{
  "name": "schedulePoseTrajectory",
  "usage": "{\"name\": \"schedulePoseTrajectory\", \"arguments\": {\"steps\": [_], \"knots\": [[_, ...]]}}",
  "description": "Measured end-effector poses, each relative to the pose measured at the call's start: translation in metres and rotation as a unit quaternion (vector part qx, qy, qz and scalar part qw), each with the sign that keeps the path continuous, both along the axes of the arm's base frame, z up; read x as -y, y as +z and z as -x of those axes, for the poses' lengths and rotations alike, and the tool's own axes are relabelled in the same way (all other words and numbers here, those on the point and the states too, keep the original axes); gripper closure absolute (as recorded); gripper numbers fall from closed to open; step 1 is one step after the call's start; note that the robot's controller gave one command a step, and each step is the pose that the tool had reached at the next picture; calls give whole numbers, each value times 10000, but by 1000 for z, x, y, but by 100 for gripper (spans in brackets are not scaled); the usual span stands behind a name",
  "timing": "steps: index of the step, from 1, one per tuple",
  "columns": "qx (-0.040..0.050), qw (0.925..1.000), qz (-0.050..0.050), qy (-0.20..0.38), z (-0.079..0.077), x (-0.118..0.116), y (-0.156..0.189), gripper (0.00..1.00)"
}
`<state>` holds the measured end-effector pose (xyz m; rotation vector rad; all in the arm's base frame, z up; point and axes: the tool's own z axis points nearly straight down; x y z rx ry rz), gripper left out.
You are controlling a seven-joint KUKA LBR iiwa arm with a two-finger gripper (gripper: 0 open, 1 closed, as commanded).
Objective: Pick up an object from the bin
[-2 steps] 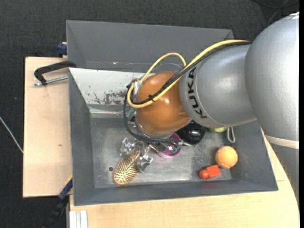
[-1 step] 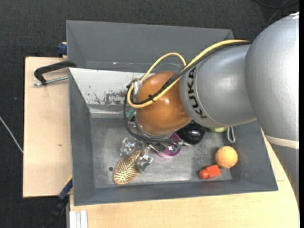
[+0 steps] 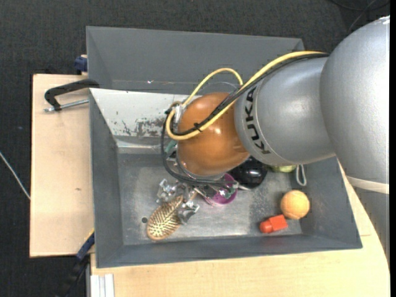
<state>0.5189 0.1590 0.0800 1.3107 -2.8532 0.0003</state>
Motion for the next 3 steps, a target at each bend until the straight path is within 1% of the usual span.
{"name": "schedulePoseTrajectory", "arguments": {"steps": [1, 2, 3], "knots": [[12, 10000, -9, -4, 0, 0, 4, 100], [-1, 10000, -15, -1, 1, 0, 11, 100], [-8, 10000, -14, -2, 2, 0, 32, 100]]}}
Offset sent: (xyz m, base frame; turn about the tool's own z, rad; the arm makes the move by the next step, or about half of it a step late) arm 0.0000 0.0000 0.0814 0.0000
